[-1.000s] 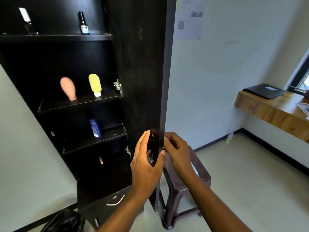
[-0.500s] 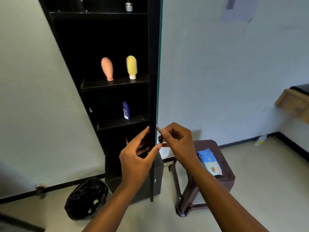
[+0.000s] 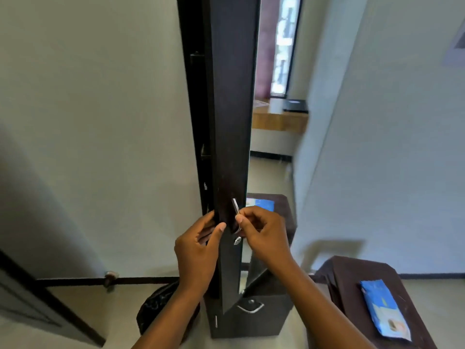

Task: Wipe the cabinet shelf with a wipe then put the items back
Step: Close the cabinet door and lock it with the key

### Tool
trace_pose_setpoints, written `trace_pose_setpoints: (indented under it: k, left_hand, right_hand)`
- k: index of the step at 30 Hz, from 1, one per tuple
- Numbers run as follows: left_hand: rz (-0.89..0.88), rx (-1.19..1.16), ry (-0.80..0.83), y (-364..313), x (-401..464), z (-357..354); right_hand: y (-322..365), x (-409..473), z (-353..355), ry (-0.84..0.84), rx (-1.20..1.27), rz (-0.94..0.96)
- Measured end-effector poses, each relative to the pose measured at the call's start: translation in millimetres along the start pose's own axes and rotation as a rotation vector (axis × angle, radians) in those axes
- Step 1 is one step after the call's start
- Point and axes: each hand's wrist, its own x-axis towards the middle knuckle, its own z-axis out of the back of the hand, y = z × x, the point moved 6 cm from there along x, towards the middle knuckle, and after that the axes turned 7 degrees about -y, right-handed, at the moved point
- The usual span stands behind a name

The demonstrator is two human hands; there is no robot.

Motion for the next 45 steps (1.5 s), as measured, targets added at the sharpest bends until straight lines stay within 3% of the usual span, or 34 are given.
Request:
trace_pose_setpoints:
  k: [7,23,45]
  left_hand:
    - [-0.023,0.109,-0.048,28.0,65.6,-0.3]
    - [-0.009,0.182,-0.165,48.7,149.3,-17.6]
    - [0.001,0.282,-0.265,59.3,199.8,-45.8]
  right_hand:
    - [5.2,45.6,-47.1,-0.012,-0.200,0.020]
    - [-12.1,114.3,-97.8,-0.025,-0.254,-0.082]
    - [-21.1,176.4,-122.9,0.072,-0.315,0.080]
